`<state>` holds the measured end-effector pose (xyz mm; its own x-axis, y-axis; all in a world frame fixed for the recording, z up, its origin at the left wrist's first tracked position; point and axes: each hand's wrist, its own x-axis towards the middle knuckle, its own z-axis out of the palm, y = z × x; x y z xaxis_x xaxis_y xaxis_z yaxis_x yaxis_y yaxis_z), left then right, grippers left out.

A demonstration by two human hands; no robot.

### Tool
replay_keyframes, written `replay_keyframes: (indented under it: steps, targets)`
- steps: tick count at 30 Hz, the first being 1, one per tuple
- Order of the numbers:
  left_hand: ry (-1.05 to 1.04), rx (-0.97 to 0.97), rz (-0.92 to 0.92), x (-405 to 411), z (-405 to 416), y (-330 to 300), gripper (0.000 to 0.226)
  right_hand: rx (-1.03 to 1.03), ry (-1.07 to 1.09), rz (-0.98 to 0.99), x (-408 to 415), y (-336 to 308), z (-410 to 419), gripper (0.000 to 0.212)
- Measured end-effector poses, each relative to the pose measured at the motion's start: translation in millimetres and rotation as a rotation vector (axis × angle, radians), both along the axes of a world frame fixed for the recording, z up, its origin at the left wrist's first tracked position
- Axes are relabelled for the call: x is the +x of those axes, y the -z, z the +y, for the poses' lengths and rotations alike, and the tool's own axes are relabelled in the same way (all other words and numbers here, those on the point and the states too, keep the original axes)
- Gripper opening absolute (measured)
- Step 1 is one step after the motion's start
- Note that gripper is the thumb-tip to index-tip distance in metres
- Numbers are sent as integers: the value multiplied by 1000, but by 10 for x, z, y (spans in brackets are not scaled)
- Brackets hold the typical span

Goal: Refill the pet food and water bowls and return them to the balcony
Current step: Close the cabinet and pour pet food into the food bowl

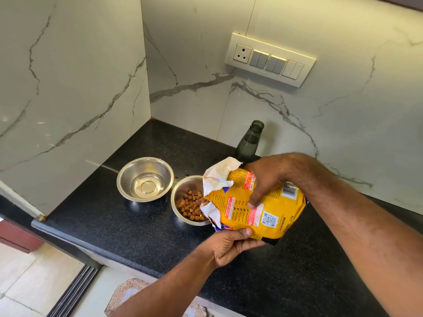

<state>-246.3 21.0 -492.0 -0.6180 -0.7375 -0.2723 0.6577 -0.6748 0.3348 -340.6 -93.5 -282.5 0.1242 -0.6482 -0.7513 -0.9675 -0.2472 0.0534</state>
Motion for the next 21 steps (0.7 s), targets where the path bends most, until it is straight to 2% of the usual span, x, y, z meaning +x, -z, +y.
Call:
replay_keyframes:
  steps: [5, 21]
  targets:
    - [-11, 37, 0, -17, -9, 17, 92, 7, 0, 4, 18, -16, -11, 85]
    - [-35, 73, -12, -17, -21, 40, 78, 28, 15, 26, 85, -43, -49, 87]
